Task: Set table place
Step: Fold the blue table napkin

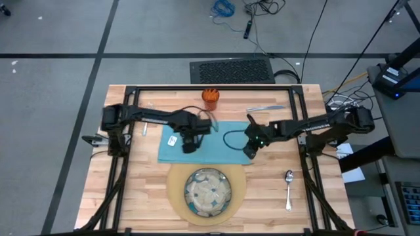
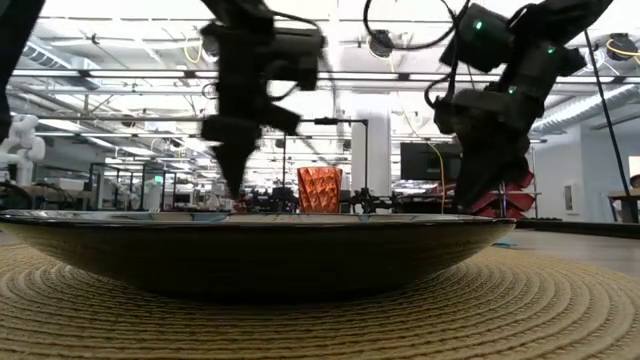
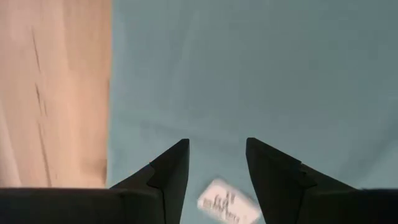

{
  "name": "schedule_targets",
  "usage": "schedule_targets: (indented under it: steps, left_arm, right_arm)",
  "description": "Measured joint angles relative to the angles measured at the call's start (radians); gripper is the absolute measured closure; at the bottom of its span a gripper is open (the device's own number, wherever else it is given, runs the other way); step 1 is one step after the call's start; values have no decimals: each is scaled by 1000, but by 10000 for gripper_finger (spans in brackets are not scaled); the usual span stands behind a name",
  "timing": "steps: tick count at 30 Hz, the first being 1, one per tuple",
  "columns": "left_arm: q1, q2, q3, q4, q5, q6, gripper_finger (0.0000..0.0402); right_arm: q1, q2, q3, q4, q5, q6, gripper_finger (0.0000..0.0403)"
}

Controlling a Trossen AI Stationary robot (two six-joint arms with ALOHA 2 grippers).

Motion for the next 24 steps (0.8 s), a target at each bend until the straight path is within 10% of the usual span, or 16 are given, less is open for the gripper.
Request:
schedule_targets:
  steps: [6,24]
  left_arm:
    - [-2,-129,-163,57,-16,-99,257]
    - [-40,-133,-387,250,37,-185,257]
  right_arm:
    - [7,32,0,137,19,-33,392]
    - [-96,209,-1,206,-15,-41,403]
